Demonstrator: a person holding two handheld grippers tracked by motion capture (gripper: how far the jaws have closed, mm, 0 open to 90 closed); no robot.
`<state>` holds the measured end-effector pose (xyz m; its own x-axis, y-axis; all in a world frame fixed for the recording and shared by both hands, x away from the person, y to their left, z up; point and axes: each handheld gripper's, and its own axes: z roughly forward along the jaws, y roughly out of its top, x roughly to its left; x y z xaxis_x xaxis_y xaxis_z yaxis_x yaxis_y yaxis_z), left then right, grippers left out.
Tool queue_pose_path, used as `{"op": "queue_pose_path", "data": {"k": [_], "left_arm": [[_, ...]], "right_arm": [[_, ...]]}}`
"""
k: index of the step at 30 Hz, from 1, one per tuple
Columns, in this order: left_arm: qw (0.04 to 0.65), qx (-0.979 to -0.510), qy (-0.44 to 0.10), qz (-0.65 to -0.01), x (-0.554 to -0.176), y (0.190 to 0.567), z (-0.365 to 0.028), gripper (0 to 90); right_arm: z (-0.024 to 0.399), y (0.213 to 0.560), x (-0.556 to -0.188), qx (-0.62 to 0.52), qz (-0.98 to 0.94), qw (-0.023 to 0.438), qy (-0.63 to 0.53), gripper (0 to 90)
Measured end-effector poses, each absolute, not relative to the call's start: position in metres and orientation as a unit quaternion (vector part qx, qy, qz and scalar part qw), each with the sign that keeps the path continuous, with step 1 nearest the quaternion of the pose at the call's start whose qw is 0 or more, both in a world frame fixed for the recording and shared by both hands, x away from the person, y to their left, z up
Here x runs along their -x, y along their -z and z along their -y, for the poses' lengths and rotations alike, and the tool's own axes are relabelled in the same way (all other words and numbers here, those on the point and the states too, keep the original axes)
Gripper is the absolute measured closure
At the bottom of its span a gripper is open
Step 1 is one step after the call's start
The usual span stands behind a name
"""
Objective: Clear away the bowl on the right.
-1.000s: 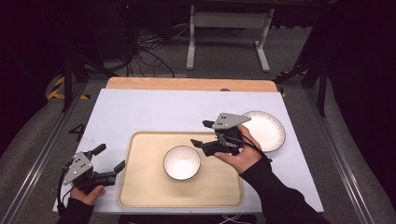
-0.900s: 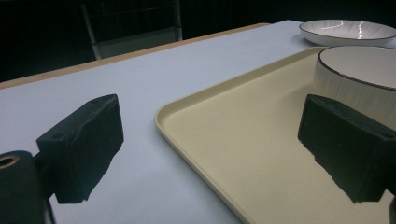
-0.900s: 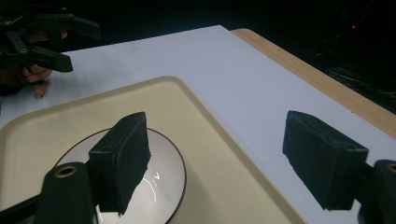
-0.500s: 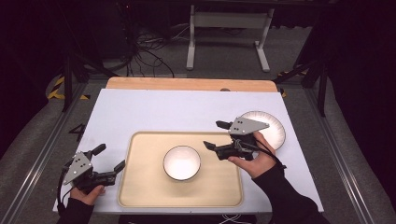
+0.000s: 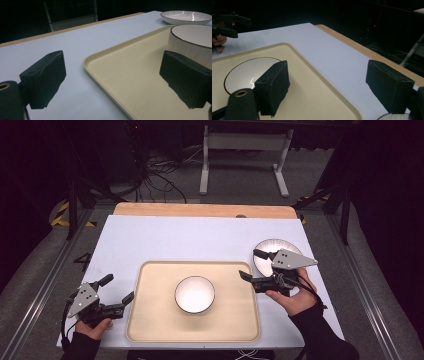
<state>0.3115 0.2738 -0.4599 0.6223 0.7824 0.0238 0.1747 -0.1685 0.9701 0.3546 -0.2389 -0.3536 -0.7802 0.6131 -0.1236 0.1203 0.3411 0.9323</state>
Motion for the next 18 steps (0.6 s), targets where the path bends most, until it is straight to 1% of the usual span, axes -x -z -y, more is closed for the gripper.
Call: {"op": "queue_pose_path", "data": {"k": [11,18], "left_arm": [[0.550,-0.713,-0.276,-0.335,-0.311,0.460,-0.274,7.6],[0.550,-0.712,-0.277,-0.336,-0.311,0.460,-0.273,7.6]], "right_arm": [[0.264,0.364,-0.350,-0.254,-0.772,0.248,-0.527,18.5],[0.278,0.385,-0.344,-0.267,-0.760,0.264,-0.531,18.2]]}}
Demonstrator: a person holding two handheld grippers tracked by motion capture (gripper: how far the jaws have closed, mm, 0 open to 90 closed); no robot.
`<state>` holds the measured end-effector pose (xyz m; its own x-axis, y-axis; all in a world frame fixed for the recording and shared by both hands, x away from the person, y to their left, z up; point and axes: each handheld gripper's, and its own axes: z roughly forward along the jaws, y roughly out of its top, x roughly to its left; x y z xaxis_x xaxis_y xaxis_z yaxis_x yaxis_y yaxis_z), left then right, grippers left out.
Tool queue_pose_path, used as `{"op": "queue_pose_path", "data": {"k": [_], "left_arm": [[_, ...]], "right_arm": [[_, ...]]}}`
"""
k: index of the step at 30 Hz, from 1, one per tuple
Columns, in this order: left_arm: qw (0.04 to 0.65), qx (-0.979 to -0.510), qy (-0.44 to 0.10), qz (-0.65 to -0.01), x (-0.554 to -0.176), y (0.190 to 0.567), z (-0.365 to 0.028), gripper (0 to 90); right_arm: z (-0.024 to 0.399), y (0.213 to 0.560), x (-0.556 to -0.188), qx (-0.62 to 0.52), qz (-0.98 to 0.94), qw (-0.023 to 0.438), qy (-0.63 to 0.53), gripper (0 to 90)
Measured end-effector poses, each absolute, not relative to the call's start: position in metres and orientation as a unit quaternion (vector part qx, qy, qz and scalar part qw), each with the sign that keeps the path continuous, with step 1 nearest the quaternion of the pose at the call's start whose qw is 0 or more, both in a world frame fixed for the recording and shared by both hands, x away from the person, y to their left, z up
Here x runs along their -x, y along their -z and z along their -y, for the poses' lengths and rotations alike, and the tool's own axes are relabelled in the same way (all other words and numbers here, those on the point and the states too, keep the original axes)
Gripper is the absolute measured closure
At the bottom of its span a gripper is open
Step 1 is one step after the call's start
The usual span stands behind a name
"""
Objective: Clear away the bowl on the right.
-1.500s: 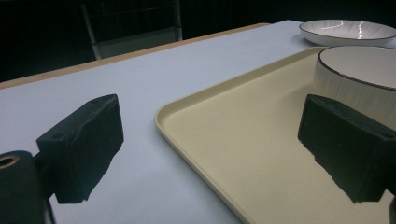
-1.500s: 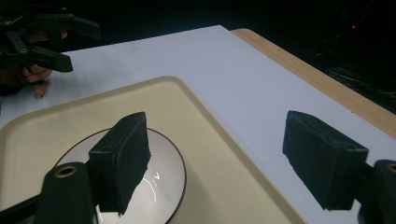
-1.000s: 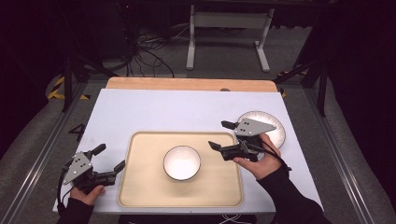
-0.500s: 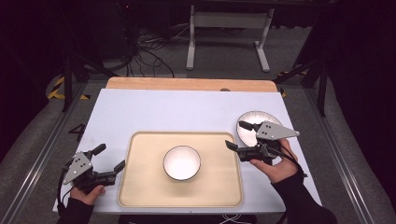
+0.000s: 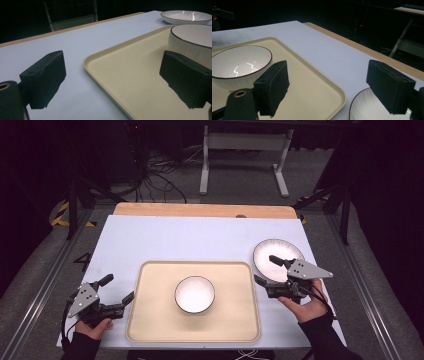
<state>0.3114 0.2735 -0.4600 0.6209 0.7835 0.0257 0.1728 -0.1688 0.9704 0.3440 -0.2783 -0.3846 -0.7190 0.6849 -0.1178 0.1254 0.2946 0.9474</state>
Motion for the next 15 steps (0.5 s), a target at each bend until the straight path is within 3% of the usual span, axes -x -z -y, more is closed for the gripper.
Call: {"op": "queue_pose_path", "data": {"k": [15], "left_arm": [[0.551,-0.714,-0.275,-0.333,-0.312,0.460,-0.274,7.3]], "right_arm": [[0.290,0.419,-0.338,-0.276,-0.746,0.283,-0.535,17.8]]}}
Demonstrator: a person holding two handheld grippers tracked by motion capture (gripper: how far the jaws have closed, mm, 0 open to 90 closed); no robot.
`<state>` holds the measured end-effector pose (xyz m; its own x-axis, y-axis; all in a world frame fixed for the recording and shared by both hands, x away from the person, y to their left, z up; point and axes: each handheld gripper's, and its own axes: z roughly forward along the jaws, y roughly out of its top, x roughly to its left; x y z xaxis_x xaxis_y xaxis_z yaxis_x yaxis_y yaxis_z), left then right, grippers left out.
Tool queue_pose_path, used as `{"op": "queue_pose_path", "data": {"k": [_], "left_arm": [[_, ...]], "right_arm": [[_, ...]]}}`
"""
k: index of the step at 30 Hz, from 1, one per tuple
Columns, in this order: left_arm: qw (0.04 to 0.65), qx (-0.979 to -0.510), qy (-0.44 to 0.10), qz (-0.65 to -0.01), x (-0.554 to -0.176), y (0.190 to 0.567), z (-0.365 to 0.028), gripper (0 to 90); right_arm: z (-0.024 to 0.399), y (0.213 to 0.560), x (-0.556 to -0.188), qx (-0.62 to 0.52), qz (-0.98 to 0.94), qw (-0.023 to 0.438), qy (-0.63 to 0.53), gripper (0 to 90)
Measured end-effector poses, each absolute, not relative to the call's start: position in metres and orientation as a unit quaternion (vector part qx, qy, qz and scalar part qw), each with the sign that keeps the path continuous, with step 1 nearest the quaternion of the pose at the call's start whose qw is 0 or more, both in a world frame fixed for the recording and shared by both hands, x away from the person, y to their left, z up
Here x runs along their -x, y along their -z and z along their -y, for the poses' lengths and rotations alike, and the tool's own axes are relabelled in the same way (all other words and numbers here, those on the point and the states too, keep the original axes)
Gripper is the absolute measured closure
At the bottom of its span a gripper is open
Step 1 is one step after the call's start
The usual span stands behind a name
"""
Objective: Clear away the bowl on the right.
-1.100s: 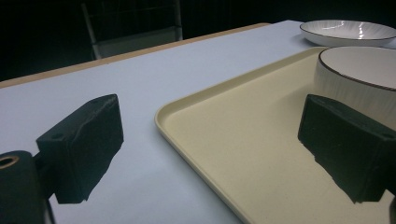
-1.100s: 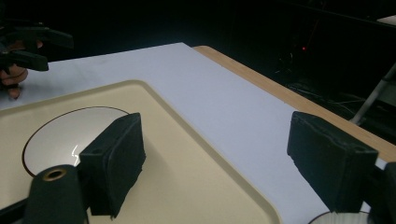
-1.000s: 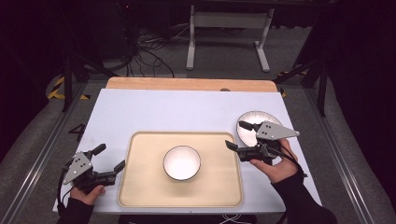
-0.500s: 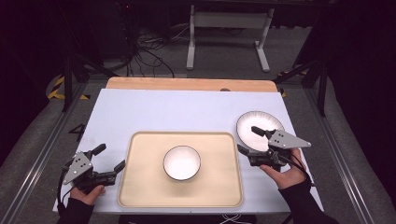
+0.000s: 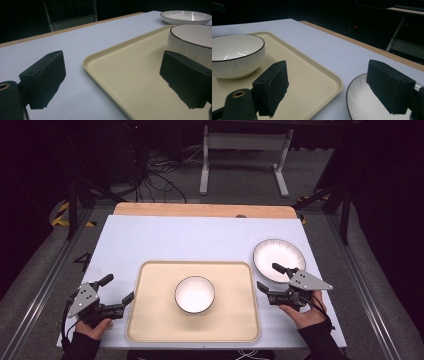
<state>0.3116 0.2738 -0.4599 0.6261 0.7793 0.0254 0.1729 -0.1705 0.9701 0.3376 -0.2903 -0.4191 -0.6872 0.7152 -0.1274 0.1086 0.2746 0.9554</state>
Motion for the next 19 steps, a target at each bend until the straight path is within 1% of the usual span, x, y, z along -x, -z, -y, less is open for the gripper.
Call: {"op": "queue_pose_path", "data": {"k": [2,8,19], "left_arm": [[0.553,-0.713,-0.275,-0.333,-0.312,0.460,-0.274,7.3],[0.553,-0.713,-0.275,-0.331,-0.311,0.460,-0.274,7.3],[0.554,-0.712,-0.274,-0.332,-0.311,0.460,-0.274,7.3]], "right_arm": [[0.293,0.425,-0.336,-0.280,-0.737,0.290,-0.543,17.6],[0.294,0.440,-0.333,-0.285,-0.737,0.289,-0.541,17.0],[0.295,0.446,-0.336,-0.294,-0.735,0.282,-0.542,17.0]]}}
